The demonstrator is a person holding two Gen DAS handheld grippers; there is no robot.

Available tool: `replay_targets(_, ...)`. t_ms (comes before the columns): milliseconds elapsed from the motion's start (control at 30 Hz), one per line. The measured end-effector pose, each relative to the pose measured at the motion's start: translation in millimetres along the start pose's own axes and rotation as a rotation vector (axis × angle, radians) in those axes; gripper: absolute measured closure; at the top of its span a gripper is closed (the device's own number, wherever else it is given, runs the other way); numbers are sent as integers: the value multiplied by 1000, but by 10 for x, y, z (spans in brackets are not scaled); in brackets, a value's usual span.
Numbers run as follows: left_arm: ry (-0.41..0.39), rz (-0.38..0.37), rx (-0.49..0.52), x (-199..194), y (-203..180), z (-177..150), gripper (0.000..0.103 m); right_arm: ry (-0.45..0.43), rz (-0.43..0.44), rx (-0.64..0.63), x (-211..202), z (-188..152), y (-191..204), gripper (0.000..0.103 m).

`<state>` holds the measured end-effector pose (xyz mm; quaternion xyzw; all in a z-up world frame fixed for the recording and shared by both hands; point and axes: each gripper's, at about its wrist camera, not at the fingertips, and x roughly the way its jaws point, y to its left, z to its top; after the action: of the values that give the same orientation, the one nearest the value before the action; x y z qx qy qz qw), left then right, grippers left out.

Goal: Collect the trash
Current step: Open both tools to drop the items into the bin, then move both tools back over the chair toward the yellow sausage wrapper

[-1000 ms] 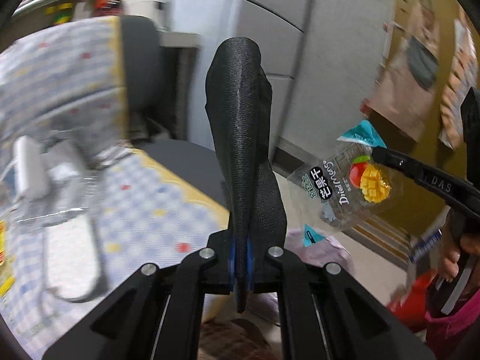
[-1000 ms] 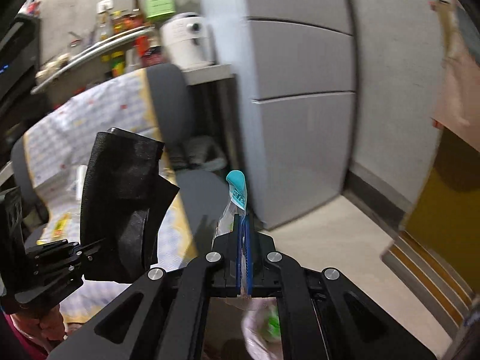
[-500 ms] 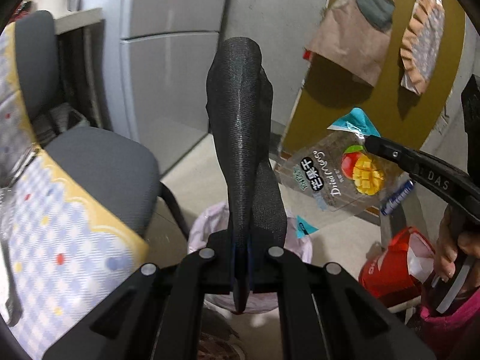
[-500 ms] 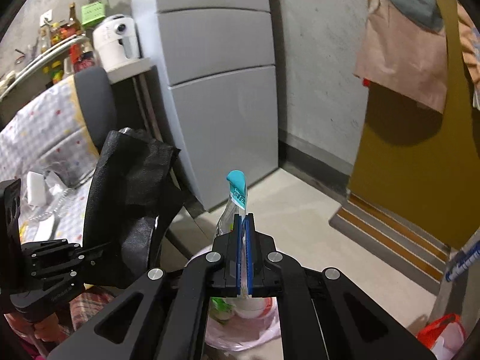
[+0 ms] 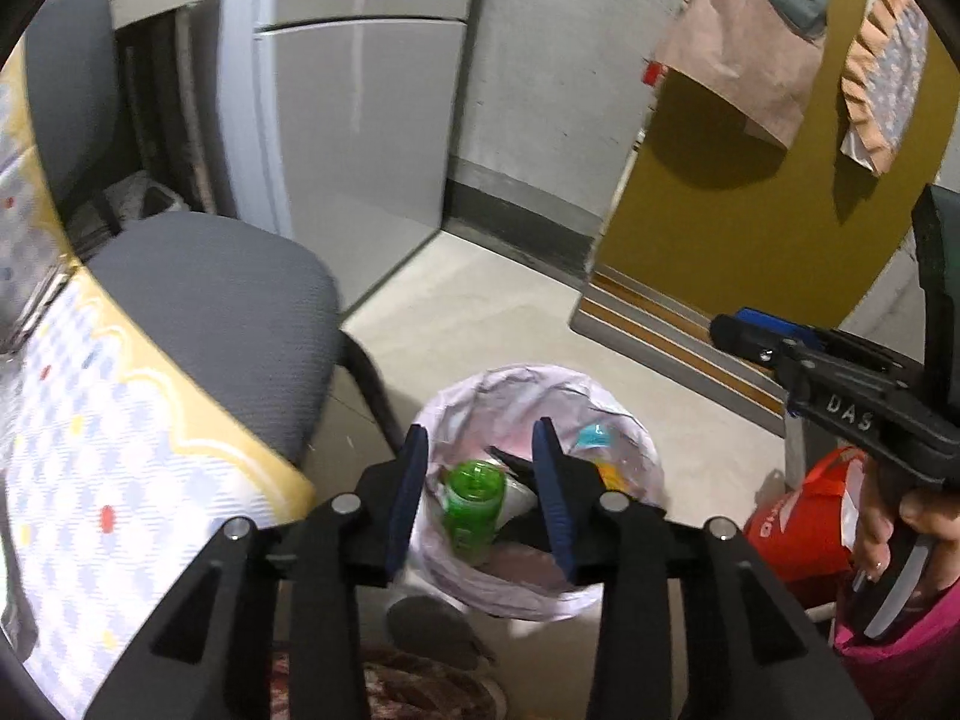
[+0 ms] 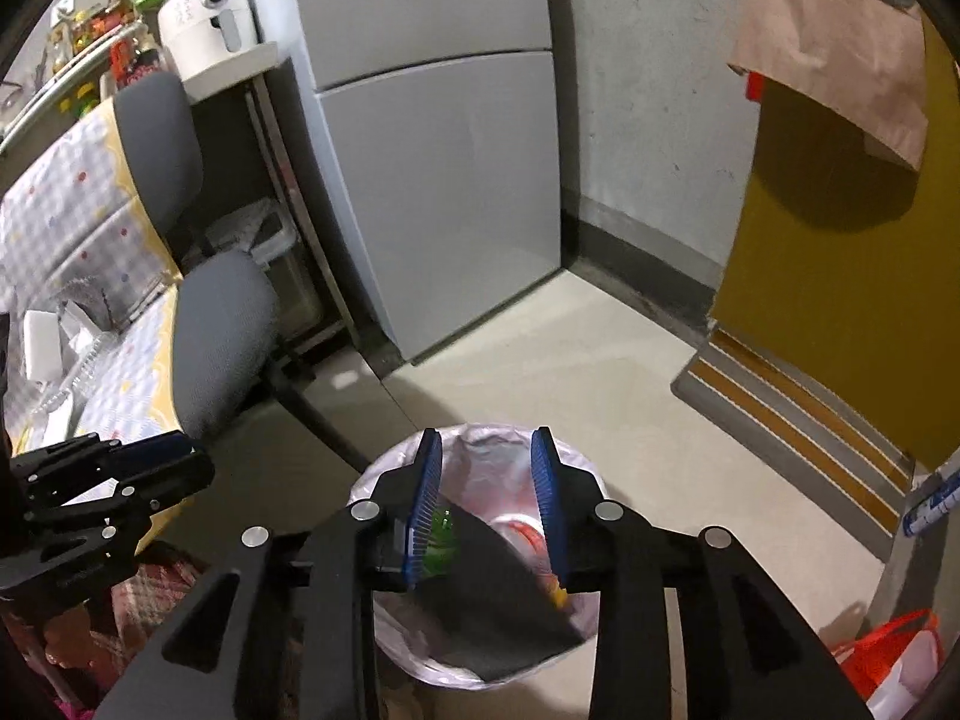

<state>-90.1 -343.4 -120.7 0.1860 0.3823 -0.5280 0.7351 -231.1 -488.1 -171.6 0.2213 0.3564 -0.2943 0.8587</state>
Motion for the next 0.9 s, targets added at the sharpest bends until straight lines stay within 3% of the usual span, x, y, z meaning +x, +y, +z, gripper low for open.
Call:
replay_targets(300,-103,104,-68,-565,367,-113,68,-105,86,-47,-320,262,429,70)
replay_targets(467,-165,199,-139,-1001,661,-264,68,-127,169,-95,-398,389,802,70)
replay_targets(900,-252,531,-413,-2109,1654,-946,62,-107,472,-381,-371,466,2565,62)
